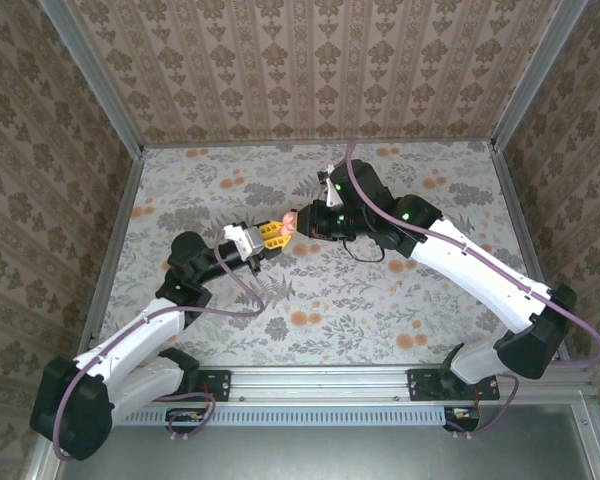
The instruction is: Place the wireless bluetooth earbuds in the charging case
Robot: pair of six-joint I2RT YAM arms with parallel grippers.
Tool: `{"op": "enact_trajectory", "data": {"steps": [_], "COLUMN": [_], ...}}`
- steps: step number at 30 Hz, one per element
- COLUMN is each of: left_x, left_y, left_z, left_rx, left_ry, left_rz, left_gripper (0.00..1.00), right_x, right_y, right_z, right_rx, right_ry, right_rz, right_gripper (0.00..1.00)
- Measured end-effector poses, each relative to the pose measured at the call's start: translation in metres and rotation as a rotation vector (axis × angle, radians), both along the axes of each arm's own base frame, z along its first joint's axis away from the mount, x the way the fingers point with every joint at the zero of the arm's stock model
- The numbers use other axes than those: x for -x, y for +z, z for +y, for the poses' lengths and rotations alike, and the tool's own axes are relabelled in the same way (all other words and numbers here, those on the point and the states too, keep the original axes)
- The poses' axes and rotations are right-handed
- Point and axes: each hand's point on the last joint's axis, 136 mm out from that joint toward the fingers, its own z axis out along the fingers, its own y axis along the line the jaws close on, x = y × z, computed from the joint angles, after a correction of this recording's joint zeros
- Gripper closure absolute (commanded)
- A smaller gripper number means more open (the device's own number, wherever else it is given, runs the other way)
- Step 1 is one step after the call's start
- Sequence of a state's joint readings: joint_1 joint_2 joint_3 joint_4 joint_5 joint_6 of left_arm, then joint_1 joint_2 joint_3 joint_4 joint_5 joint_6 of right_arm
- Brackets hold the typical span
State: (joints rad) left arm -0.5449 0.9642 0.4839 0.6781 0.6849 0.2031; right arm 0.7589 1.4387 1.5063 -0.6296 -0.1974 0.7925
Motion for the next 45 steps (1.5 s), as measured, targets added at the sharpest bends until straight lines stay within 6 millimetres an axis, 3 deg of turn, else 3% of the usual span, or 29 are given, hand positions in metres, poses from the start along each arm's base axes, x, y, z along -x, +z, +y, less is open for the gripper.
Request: {"op": "enact_trajectory", "data": {"steps": [8,18,25,31,37,45], "left_x": [0.005,0.008,0.011,0.018,0.025,0.028], "left_y": [-0.001,-0.009,-0.002,0.012,0.024,0.024], "left_z": [-0.003,-0.010,-0.009,-0.010,-0.010,-0.011], "left_rx": [-0.001,-0.006,0.028,0.057,0.075,0.076], "left_ry": [-0.036,-0.123,-0.190,-0.252,-0.299,-0.324], "left_rz": [0.008,0.096,0.159,0.177,0.182,0.215], "left_gripper": [1.00,1.00,1.00,1.00,1.00,1.00], "right_x": [0.002,0.014,0.031,0.043,0.045,0.048], "right_y": [0.024,0.029,0.048,0.045,0.054,0.061], "right_z": [-0.018,-0.022,-0.025,-0.024,-0.019,-0.017], "right_rx": [-0.013,0.017,0.033,0.063,0.063,0.058], "right_ry": [0.009,0.104,0.247,0.365,0.427,0.463], "right_rz": [-0.082,-0.176,-0.343,-0.451,-0.547,-0.602], "right_gripper": [0.85,0.88,0.87,0.87,0.87,0.87]}}
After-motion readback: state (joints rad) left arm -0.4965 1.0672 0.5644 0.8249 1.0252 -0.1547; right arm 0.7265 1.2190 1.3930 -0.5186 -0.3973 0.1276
